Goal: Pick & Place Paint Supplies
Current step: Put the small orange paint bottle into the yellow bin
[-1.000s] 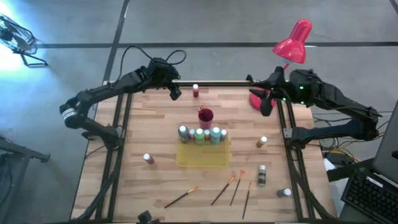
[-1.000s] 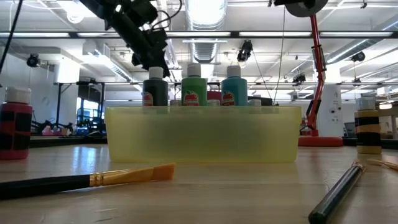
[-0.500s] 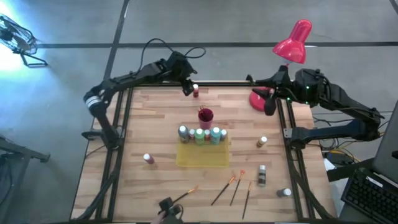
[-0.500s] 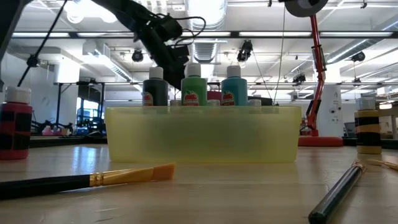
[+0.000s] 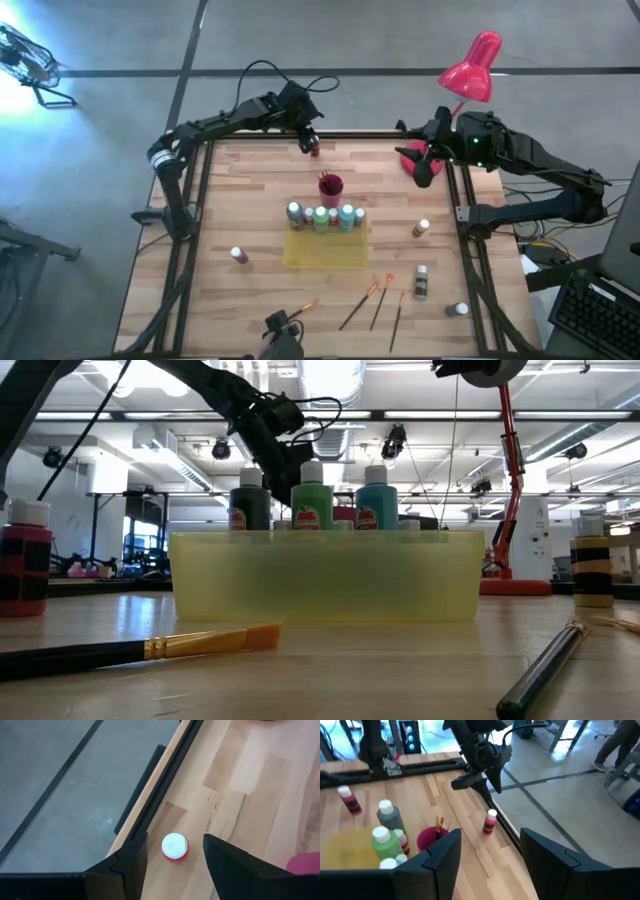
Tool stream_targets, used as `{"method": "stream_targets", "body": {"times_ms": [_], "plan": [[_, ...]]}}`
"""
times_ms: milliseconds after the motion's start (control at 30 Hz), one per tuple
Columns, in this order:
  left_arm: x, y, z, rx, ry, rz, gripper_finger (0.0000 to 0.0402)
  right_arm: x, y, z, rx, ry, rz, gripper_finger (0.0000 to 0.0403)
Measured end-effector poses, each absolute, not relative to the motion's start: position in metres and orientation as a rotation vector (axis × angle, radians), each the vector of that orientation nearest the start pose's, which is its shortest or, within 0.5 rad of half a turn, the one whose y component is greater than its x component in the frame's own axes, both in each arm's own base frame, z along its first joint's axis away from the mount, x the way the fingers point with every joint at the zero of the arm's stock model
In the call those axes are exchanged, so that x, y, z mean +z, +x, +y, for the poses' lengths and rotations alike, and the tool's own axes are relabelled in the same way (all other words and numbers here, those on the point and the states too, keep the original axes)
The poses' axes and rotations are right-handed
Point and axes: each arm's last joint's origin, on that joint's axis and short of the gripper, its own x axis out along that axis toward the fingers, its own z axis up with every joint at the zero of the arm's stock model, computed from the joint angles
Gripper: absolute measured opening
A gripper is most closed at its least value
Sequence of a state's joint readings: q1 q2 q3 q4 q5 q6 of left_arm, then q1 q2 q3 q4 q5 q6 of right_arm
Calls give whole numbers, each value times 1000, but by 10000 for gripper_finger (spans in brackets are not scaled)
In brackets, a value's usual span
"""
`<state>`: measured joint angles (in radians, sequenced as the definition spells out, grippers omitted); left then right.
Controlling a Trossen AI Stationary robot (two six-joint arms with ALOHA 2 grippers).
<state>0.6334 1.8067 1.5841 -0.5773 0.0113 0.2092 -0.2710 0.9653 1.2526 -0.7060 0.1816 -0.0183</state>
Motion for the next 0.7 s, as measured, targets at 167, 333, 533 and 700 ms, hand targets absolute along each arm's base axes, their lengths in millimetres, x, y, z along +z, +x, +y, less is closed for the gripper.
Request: {"method": "stream_targets", "body": {"times_ms": [167, 333, 533, 700], "plan": [[284, 326, 243, 503, -85, 851, 195, 402, 166, -52, -452, 48, 484, 206], [272, 328, 248, 512, -124, 879, 195, 411, 148, -49, -554, 64, 415, 212], [273, 327, 249, 531, -167, 877, 195, 420, 126, -44, -569, 72, 340, 220], [287, 325, 252, 579, -292, 840, 195, 423, 118, -41, -570, 73, 312, 230]]}}
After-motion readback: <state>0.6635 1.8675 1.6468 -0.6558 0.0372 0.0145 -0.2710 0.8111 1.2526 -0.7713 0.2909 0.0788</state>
